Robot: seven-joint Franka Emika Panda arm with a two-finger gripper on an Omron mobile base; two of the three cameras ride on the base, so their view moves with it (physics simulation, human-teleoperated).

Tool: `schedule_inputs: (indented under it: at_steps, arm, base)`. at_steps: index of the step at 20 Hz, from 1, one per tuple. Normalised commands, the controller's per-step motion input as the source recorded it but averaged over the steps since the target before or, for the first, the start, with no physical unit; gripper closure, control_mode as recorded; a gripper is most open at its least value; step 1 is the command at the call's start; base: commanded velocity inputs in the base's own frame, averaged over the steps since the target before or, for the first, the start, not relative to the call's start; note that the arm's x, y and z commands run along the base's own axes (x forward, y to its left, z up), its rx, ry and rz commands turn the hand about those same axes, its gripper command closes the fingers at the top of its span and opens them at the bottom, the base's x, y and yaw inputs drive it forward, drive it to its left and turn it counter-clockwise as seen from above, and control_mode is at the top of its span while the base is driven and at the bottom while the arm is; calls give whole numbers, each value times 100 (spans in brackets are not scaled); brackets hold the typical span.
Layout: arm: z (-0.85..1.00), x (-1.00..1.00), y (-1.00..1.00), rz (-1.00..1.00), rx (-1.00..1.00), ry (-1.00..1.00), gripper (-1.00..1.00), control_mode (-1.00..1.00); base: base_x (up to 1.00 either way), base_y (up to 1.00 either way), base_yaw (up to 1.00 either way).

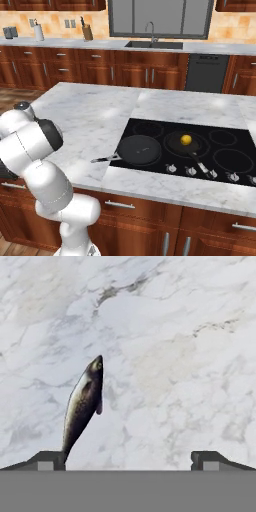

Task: Place both pans onto different burners. Then place the lemon and the fish on different pans.

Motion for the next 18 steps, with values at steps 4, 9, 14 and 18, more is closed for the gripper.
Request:
schedule_inputs:
  at_steps: [4,9,14,18]
  arm:
    - [-10,19,34,-1,0,6,-100,-100]
    - [-18,19,25,0,-4,8,-100,-100]
    - [-24,13,22,0,-6,8,-100,-100]
    - [-12,7,22,-1,-7,5,-100,-100]
  base:
    - [0,0,0]
    - [0,0,0]
    - [0,0,0]
    - [0,0,0]
